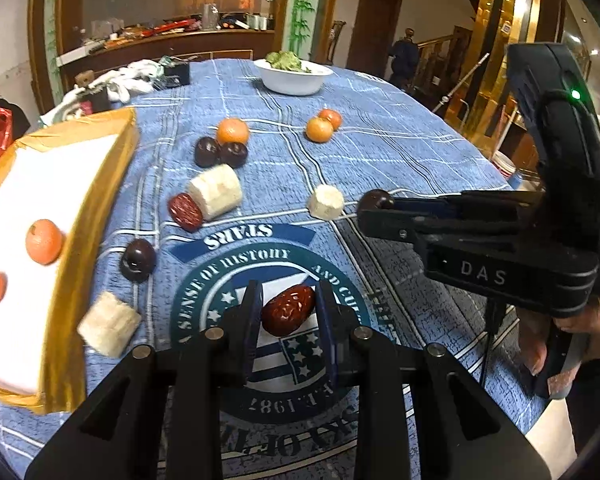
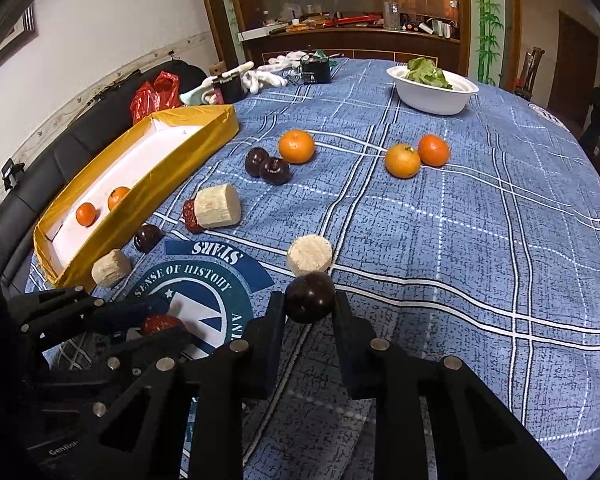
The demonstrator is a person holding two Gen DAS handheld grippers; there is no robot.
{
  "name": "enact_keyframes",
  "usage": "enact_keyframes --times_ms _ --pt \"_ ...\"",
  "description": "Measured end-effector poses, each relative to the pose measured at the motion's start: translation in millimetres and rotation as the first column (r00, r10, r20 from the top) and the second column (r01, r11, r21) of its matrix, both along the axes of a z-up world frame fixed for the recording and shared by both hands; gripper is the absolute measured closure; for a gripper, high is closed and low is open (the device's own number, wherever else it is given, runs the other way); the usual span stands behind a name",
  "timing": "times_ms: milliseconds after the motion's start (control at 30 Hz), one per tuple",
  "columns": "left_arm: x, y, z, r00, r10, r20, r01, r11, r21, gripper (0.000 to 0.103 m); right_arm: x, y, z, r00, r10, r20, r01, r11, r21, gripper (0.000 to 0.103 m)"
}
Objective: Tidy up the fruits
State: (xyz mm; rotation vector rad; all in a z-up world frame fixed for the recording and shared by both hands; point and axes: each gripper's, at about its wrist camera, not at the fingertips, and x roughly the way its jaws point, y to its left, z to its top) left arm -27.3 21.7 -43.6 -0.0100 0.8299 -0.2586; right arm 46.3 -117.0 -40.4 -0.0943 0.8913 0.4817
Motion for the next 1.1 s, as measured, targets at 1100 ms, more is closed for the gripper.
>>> enact_keyframes --times_ms 1100 --pt "-8 85 47 0.911 0.401 0.093 -0.408 0.909 0.079 0.079 -19 70 64 0.988 0.053 0.142 -0.056 0.998 0.017 0.079"
